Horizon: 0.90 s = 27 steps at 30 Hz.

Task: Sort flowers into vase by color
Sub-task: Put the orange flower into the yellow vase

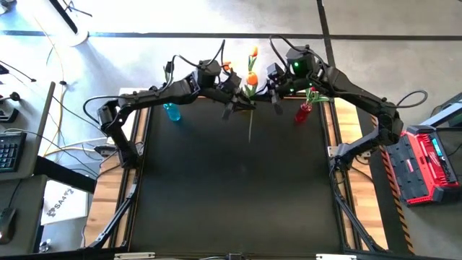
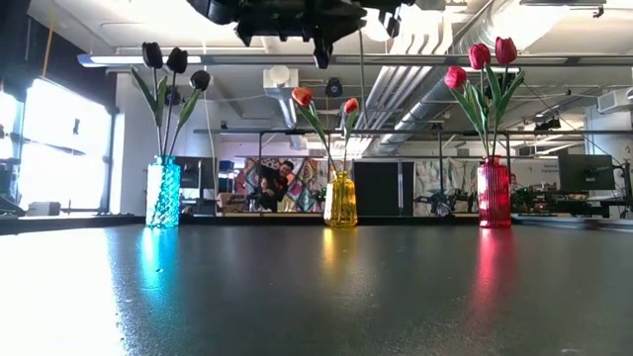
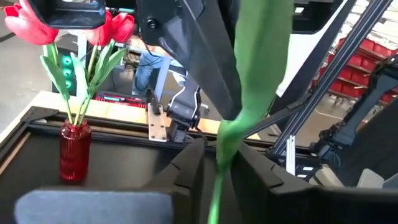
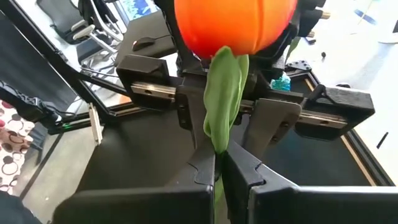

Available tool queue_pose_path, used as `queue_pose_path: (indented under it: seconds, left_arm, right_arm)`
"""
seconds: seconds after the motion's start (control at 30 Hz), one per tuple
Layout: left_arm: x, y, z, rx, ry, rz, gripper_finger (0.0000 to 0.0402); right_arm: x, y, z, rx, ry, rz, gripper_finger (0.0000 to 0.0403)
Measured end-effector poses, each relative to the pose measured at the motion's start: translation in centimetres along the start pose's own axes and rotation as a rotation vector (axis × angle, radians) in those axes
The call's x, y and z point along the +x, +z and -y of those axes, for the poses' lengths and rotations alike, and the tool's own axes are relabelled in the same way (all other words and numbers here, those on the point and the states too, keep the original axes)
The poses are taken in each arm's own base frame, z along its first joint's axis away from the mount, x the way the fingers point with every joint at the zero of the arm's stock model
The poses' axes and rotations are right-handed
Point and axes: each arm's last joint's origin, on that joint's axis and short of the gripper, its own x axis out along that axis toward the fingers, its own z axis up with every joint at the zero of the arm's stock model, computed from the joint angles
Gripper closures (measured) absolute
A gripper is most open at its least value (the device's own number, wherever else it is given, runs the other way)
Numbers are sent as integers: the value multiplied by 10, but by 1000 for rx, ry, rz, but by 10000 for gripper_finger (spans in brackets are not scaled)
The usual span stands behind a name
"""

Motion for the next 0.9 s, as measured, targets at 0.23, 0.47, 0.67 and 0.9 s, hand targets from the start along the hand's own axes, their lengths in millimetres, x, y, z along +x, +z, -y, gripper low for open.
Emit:
queue_pose_path:
  seconds: [0.23, 0.47, 0.67, 0.9]
  left_arm:
    - [2, -1, 3, 6, -8, -7, 358]
    - [3, -1, 4, 7, -6, -8, 340]
    - [0, -1, 0, 3, 5, -6, 348]
    - [-11, 2, -15, -3, 63, 10, 396]
  right_arm:
    - [0, 0, 0, -15, 11, -1, 403]
    - [0, 0, -1, -15, 27, -1, 403]
    - [0, 0, 0, -17, -1, 3, 403]
    - [-7, 2, 4, -19, -83, 22, 374]
